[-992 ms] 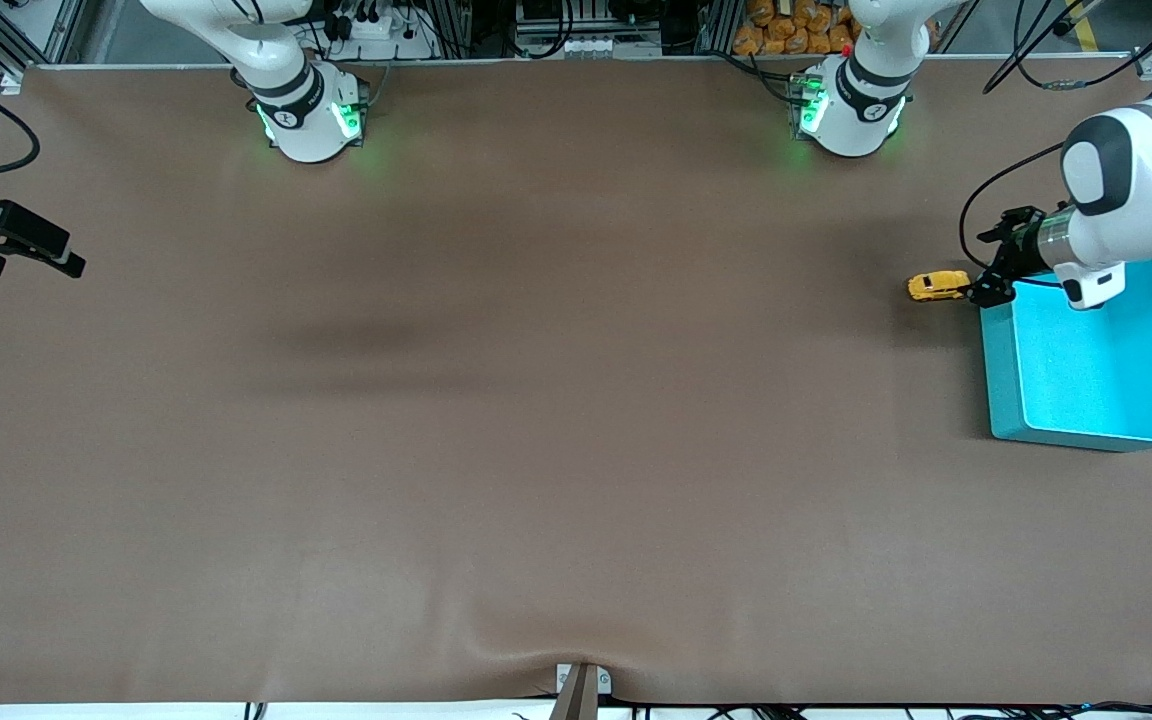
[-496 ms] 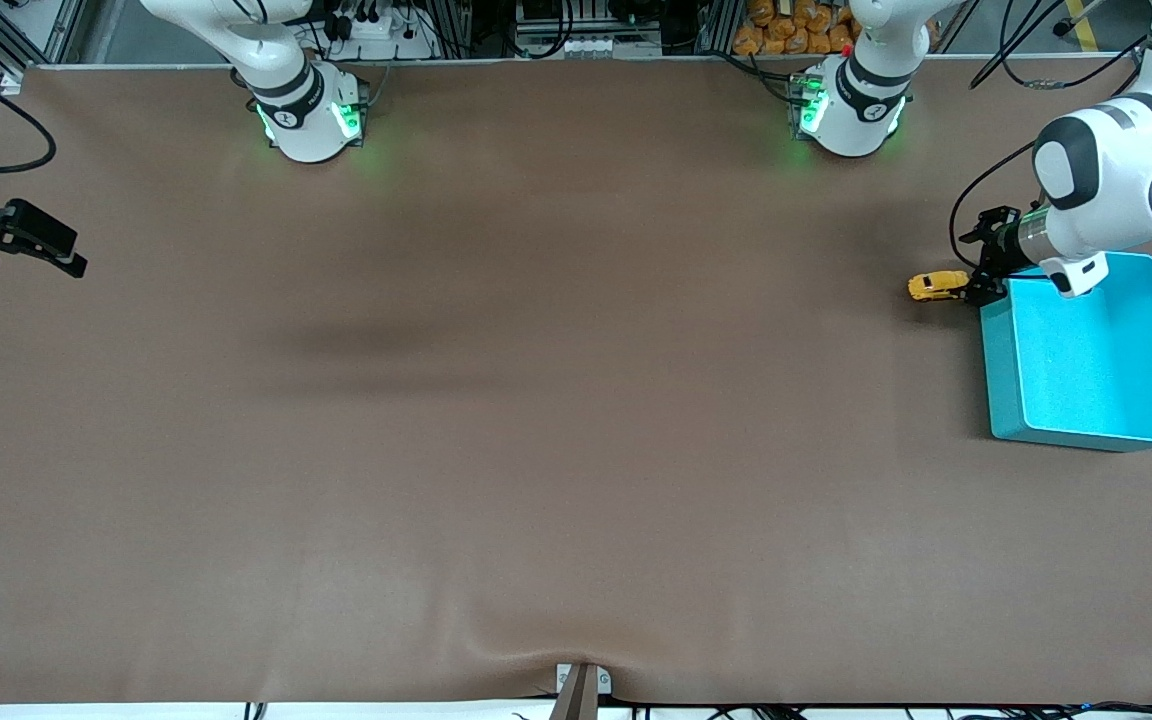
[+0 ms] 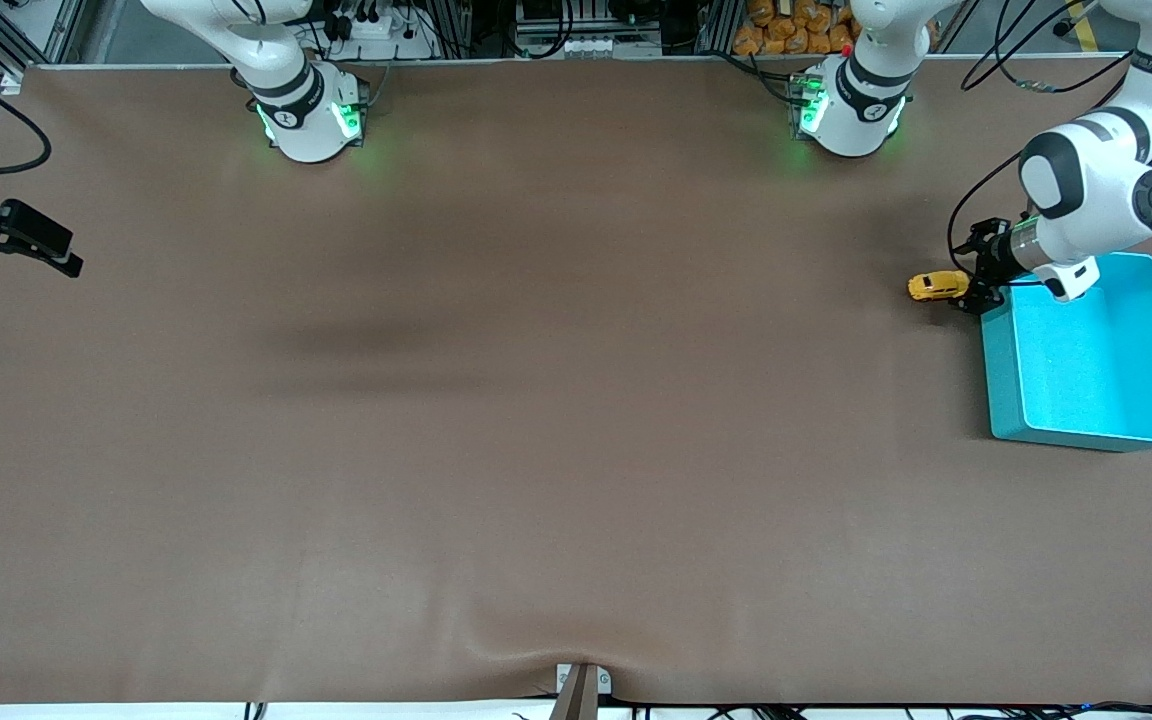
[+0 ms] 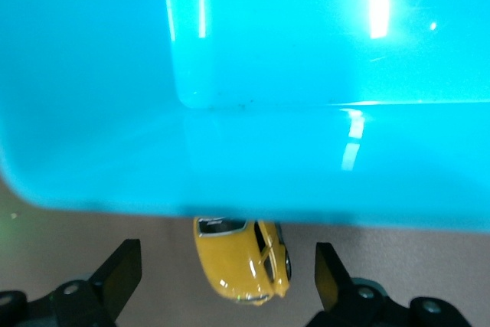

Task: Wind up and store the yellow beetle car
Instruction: 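Close the left gripper on the yellow car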

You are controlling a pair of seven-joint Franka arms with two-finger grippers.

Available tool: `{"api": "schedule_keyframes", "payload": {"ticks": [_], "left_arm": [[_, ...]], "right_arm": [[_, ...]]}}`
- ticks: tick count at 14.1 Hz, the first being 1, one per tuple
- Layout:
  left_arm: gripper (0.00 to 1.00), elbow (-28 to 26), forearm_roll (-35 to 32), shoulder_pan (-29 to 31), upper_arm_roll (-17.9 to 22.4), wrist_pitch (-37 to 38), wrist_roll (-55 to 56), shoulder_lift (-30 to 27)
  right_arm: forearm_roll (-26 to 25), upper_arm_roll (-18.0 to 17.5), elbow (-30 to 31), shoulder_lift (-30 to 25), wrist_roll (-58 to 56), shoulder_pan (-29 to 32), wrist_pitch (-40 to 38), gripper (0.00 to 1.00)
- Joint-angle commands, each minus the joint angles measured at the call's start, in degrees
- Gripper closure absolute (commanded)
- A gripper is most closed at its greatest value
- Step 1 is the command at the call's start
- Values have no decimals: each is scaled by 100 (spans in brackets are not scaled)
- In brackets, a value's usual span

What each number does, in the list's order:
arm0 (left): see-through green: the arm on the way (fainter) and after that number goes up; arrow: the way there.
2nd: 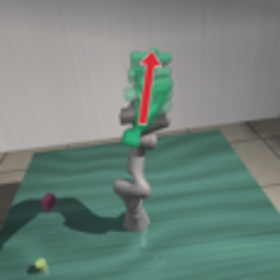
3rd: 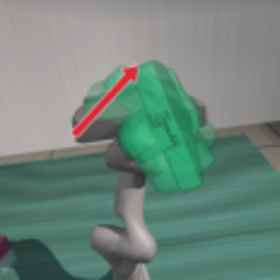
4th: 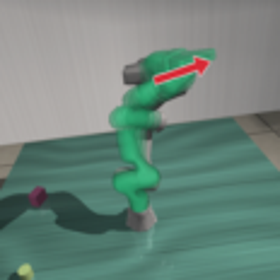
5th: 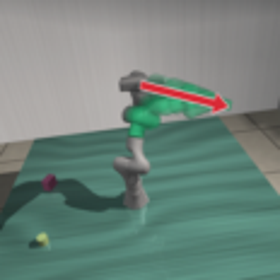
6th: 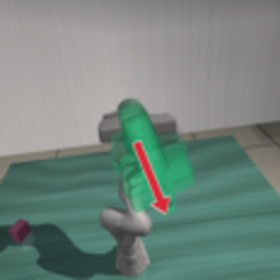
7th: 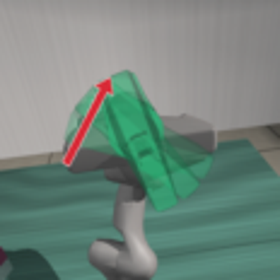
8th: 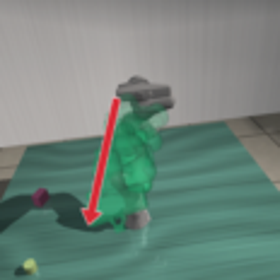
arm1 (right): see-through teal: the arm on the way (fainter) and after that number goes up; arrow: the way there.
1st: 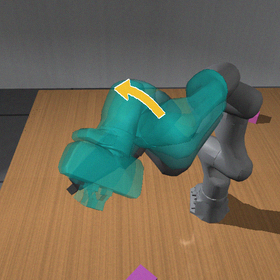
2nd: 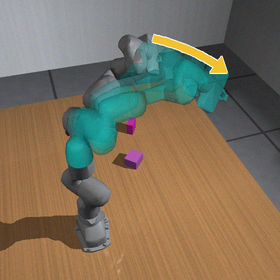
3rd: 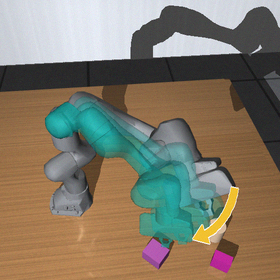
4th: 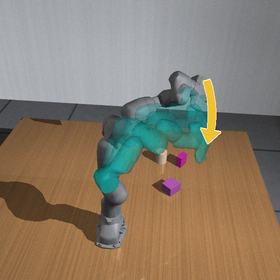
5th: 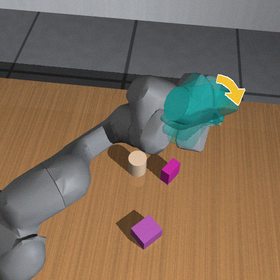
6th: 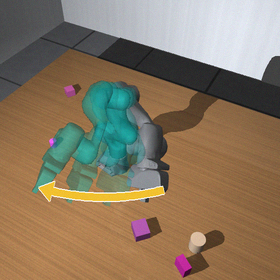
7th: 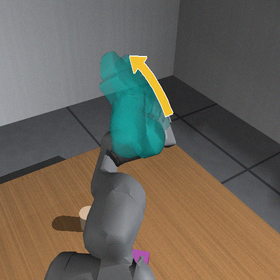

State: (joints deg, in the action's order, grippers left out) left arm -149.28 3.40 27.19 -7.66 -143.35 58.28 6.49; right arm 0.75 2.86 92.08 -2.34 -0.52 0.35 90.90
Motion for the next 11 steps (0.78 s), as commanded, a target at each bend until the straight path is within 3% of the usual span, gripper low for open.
{"api": "schedule_keyframes", "payload": {"ticks": [1, 6, 7, 8, 9, 11], "left_arm": [[0, -49, 135, 32, -42, -289, 17, 150], [0, -49, 135, 32, -42, -474, 17, 335], [19, -57, 135, 24, -42, -596, 69, 379], [83, -49, 135, 24, -42, -606, 243, 371], [100, -40, 126, 24, -42, -606, 419, 362], [100, -40, 126, 15, -60, -598, 474, 283]], "right_arm": [[-66, -101, -103, 49, 17, 106, -81, 0], [-66, -101, -94, 66, 17, 123, -81, 0], [-66, -110, -94, 67, 17, 132, -81, 0], [-66, -110, -94, 67, 17, 132, -90, 0], [-66, -110, -94, 67, 17, 141, -81, 0], [-66, -110, -94, 67, 8, 141, -90, 0]]}}
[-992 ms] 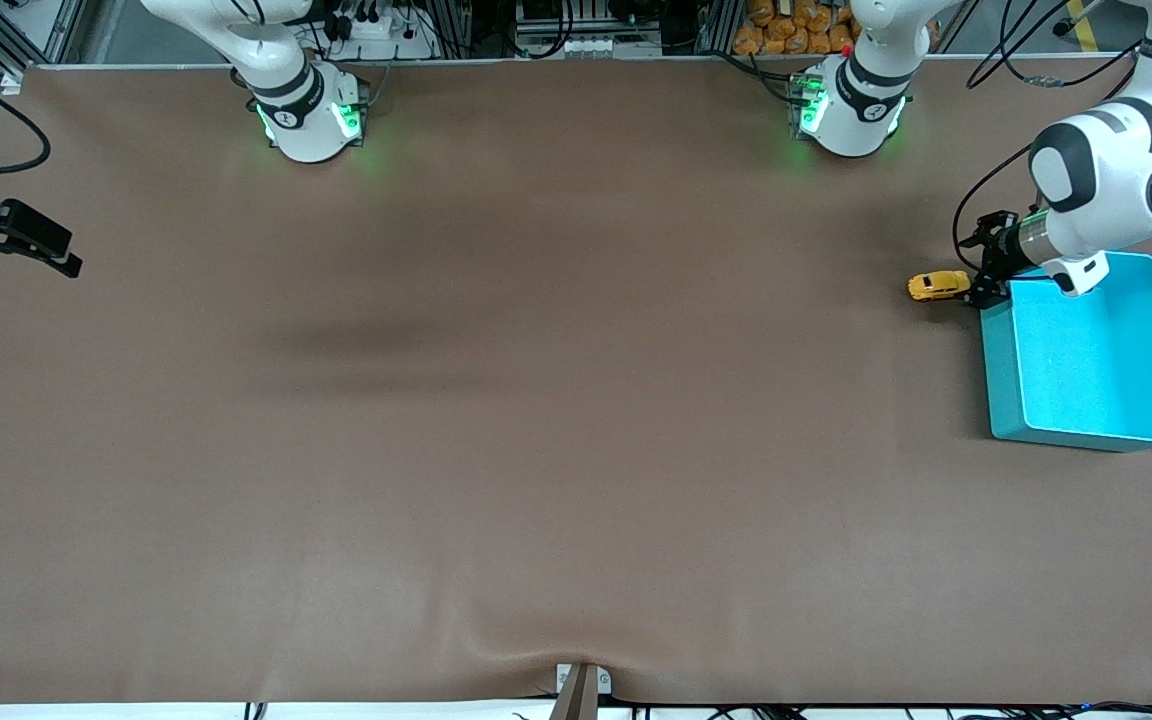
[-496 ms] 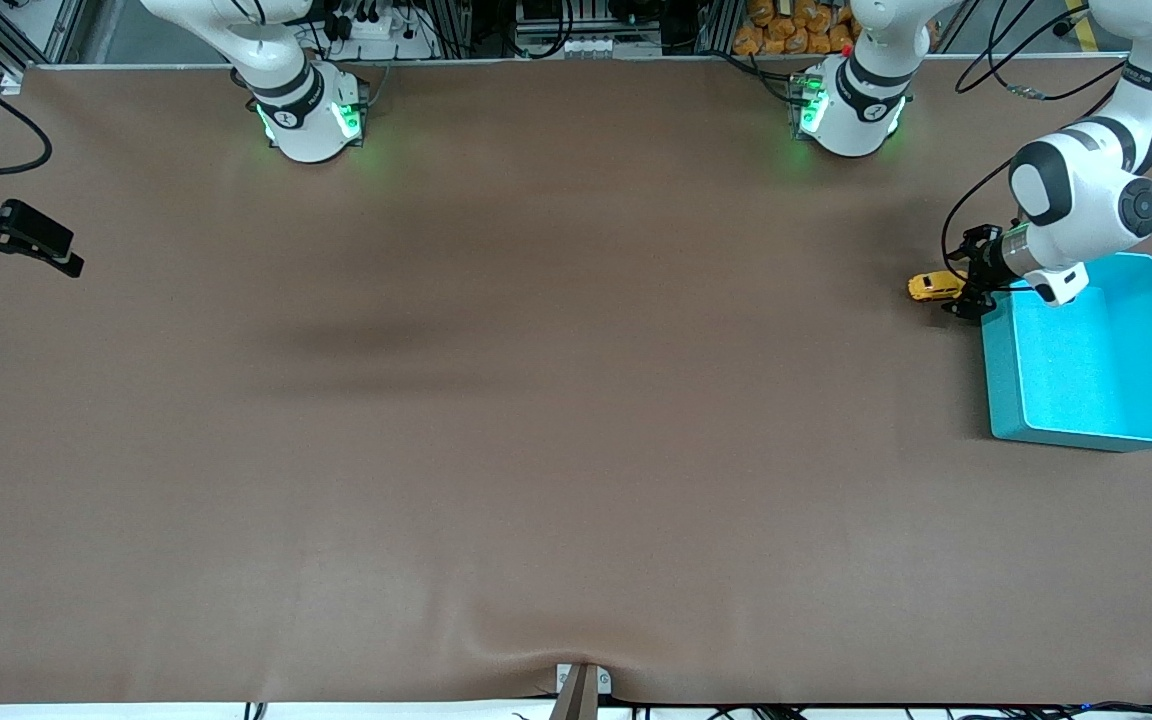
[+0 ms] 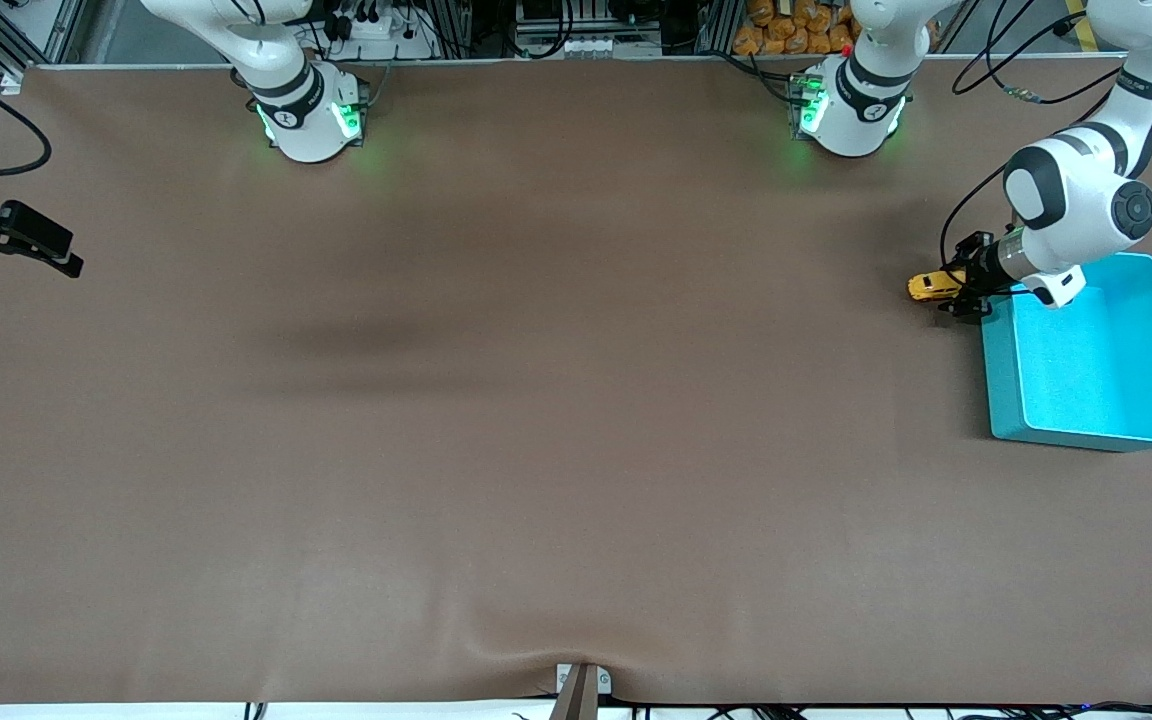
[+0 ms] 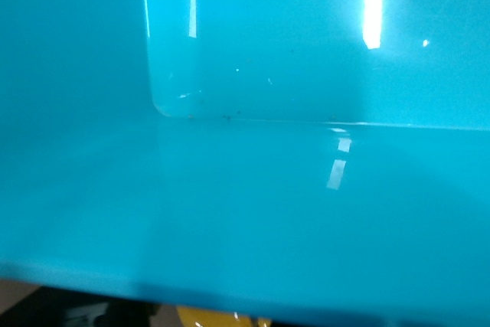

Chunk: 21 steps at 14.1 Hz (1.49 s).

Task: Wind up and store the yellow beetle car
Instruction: 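Close the left gripper on the yellow car, then lift the car with the left gripper over the turquoise box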

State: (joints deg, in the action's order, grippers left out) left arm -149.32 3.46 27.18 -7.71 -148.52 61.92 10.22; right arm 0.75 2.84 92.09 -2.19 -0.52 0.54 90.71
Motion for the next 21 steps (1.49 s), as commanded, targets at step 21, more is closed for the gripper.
{"api": "schedule_keyframes", "payload": {"ticks": [21], "left_arm": [[100, 2478, -108, 637, -1436, 1554, -1391, -178]], "right_arm": [[-66, -117, -103, 43, 17, 131, -123, 0]]}}
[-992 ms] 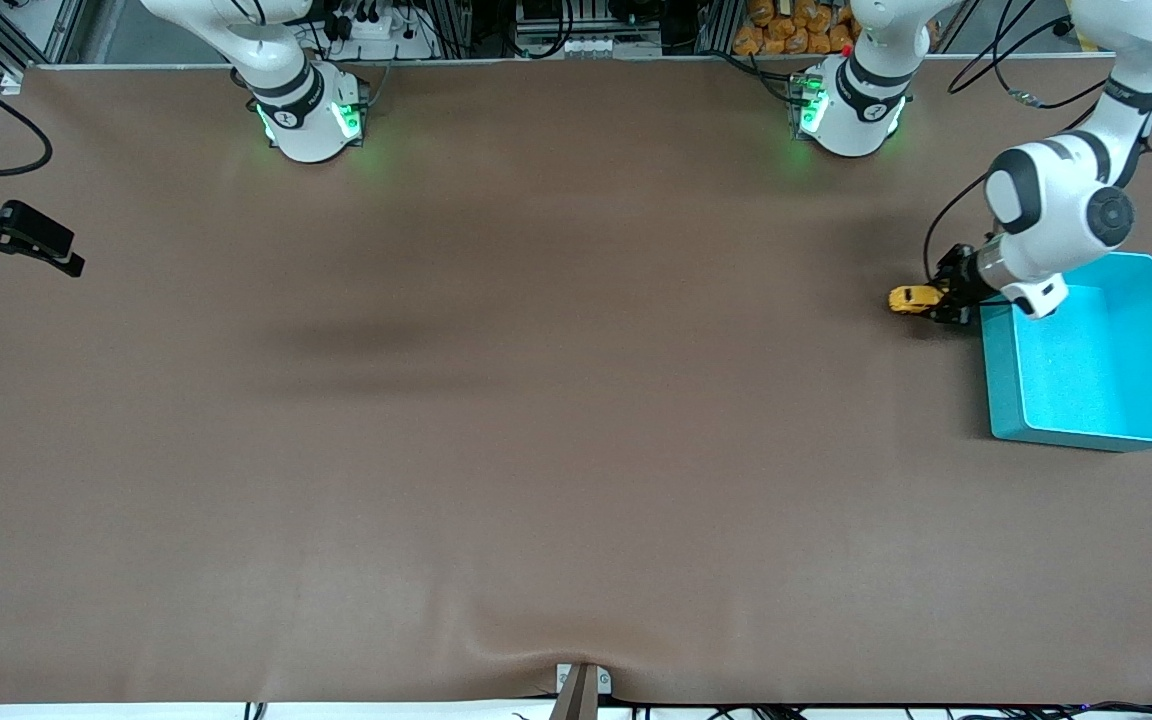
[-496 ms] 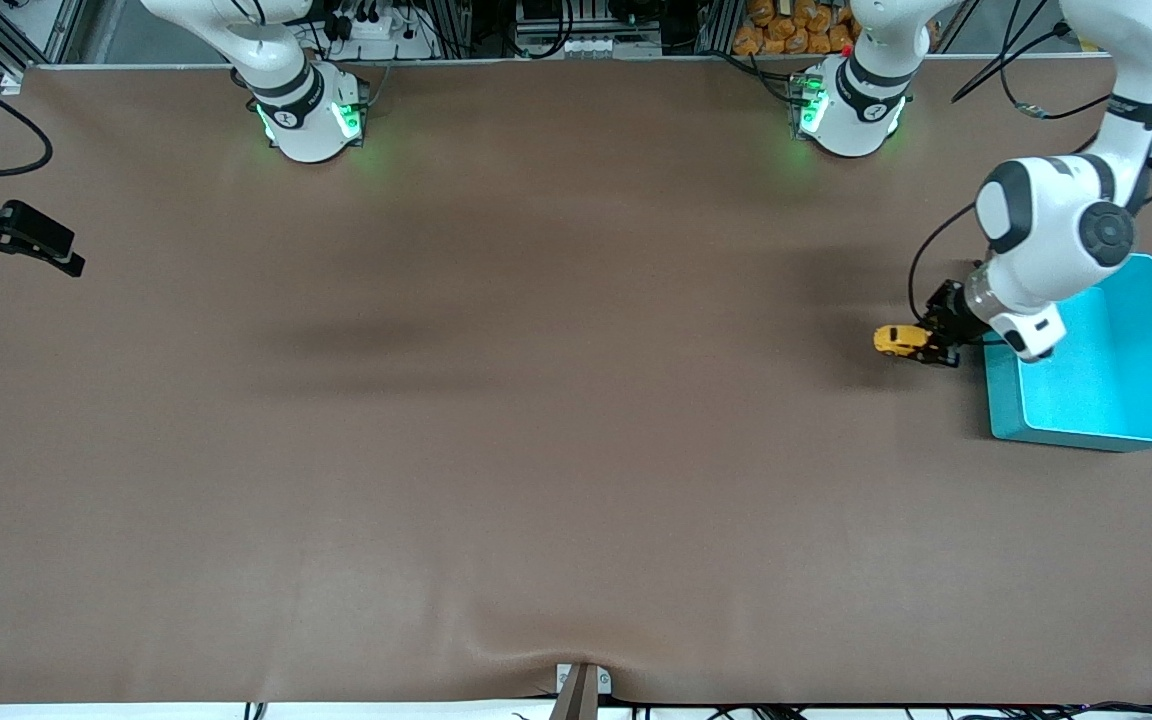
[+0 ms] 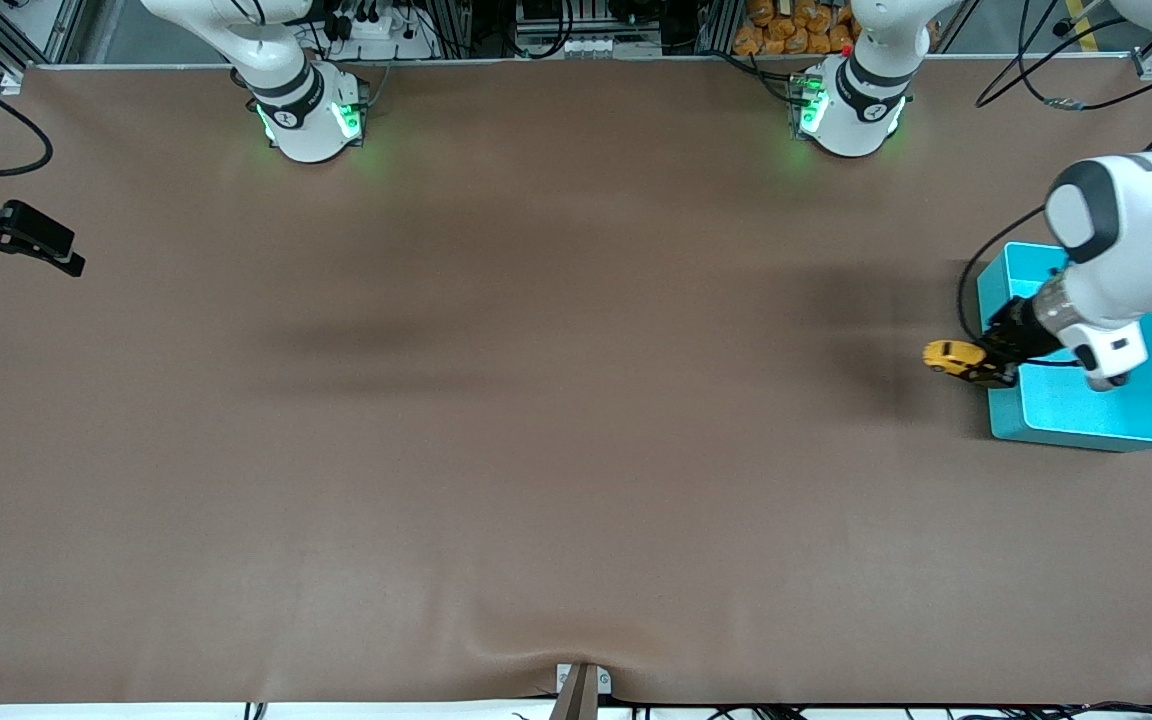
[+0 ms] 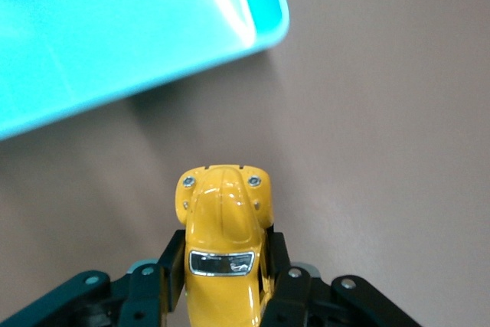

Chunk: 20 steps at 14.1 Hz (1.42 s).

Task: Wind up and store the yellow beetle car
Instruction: 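Lift the car with the left gripper over the turquoise box, then lower the car into the box and open the left gripper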

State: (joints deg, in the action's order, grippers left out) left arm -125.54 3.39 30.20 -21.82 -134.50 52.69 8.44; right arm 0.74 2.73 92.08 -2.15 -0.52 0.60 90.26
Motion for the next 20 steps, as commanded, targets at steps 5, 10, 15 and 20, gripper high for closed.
{"api": "schedule_keyframes", "payload": {"ticks": [5, 10, 15, 20], "left_arm": [[100, 188, -453, 1083, -15, 152, -2110, 18], [100, 442, -926, 1611, -15, 301, -4052, 289], [100, 758, -2060, 1612, 116, 424, -5267, 852], [100, 1119, -2255, 1612, 134, 574, -6094, 1335]], "right_arm": [[-57, -106, -103, 39, 17, 125, -70, 0], [-4, -97, -94, 39, 8, 186, -70, 0], [5, -88, -77, 57, 0, 239, -18, 0], [5, -88, -85, 57, 17, 213, -26, 0]]}}
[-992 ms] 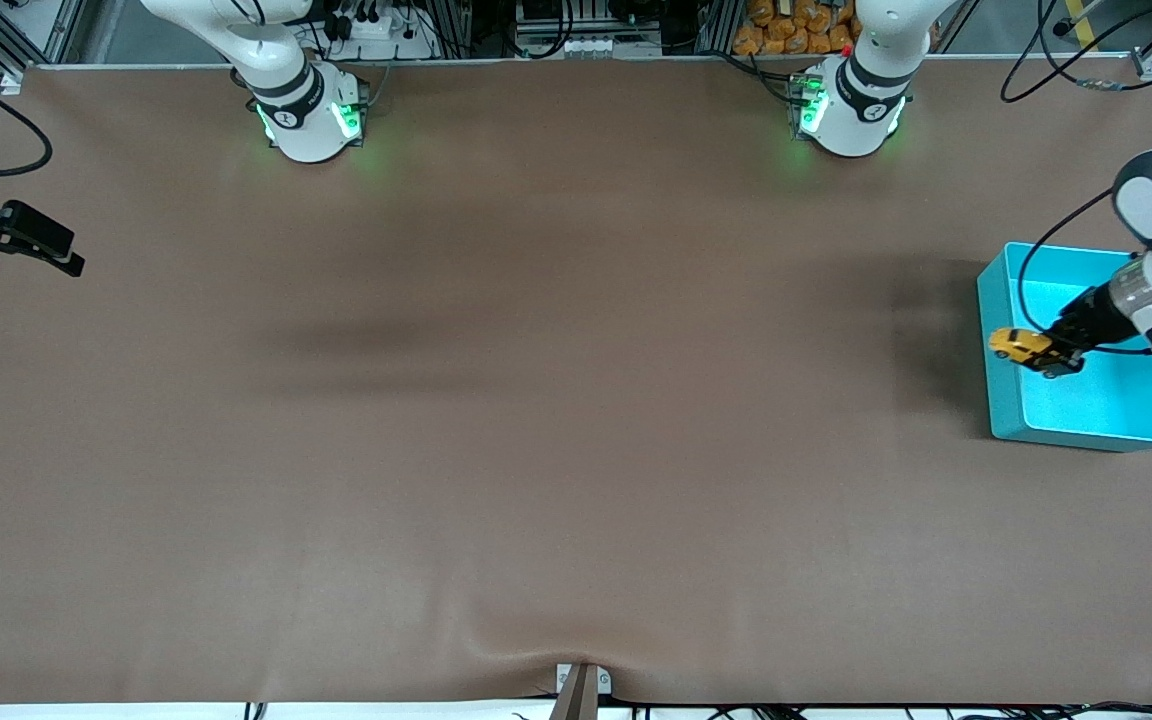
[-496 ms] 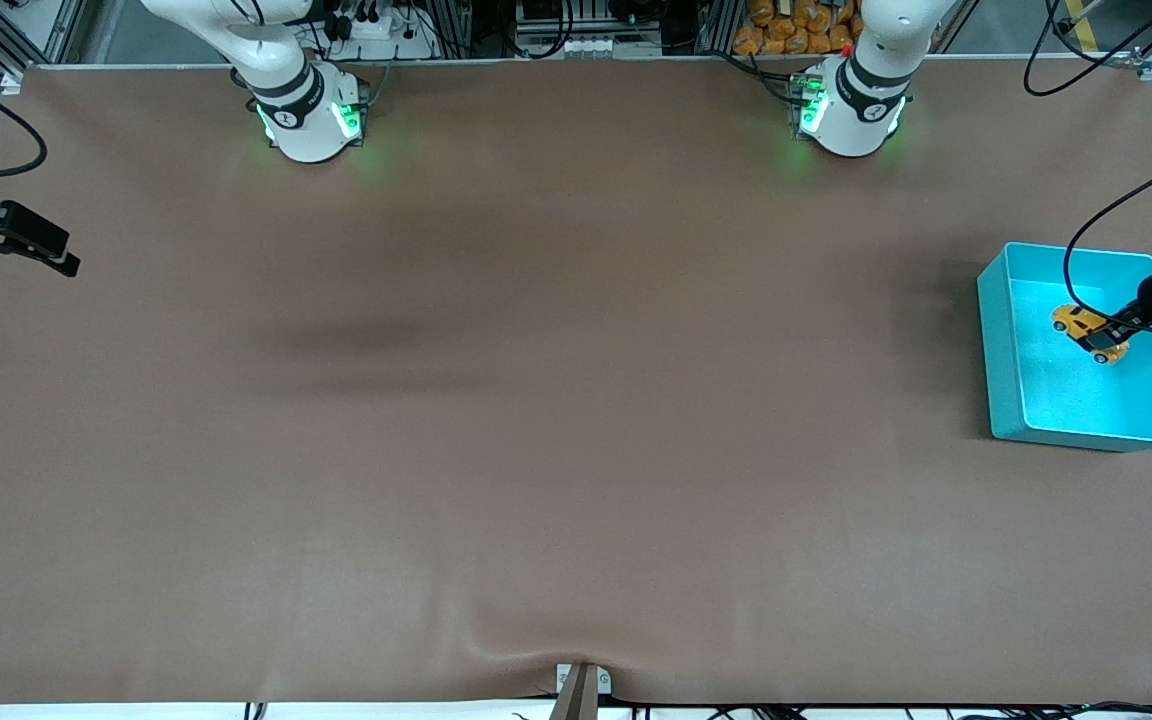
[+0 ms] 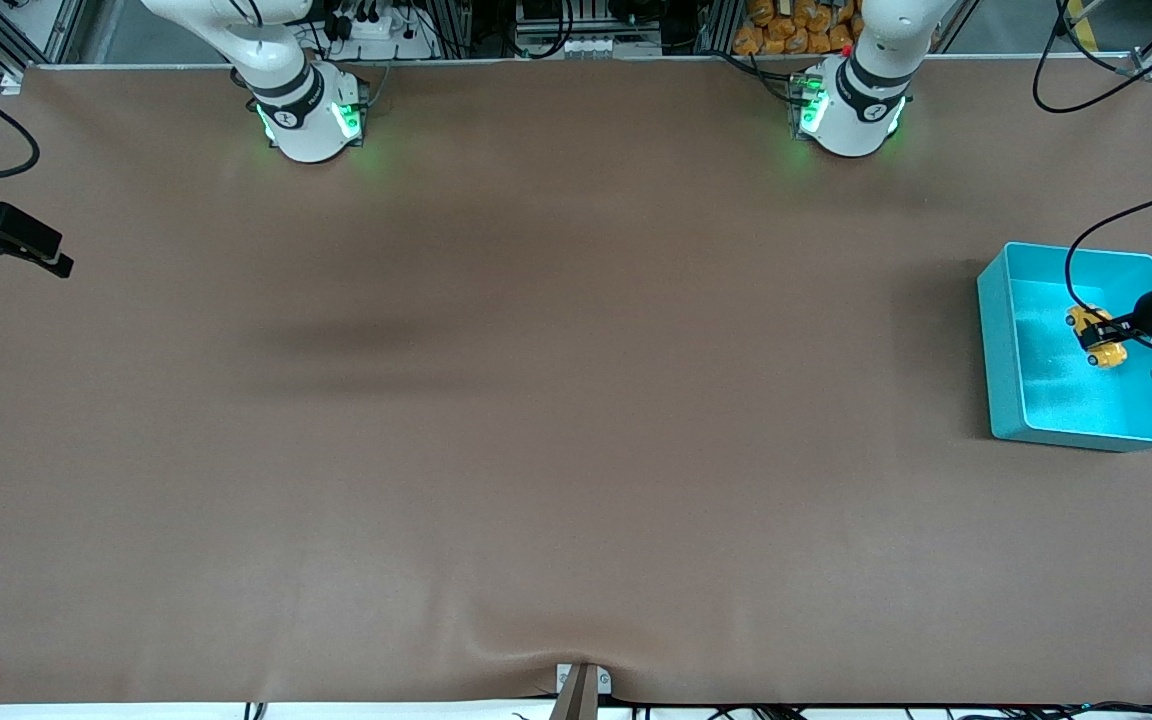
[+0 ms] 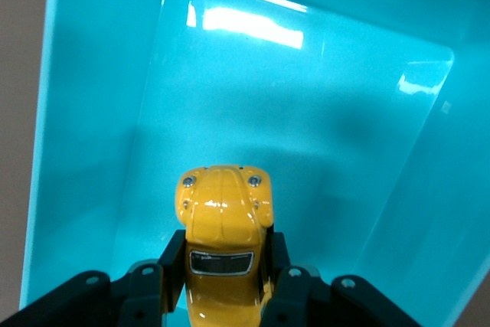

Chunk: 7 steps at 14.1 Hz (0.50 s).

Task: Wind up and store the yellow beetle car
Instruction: 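Lower the car into the box and open the left gripper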

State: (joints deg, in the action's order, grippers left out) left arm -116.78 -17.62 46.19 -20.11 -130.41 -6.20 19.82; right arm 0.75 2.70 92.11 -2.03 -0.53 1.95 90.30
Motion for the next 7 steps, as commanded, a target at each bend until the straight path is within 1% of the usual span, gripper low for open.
{"api": "schedule_keyframes", "payload": {"ticks": [1, 4, 7], "left_arm": [[100, 295, -154, 13, -37, 165, -258, 276], [100, 331, -198, 4, -37, 138, -303, 452], [100, 454, -426, 13, -37, 121, -303, 672]], "right_arm": [[4, -94, -88, 45, 17, 78, -39, 0], [4, -85, -79, 45, 17, 87, -48, 0], [4, -85, -79, 45, 17, 113, -56, 0]]}}
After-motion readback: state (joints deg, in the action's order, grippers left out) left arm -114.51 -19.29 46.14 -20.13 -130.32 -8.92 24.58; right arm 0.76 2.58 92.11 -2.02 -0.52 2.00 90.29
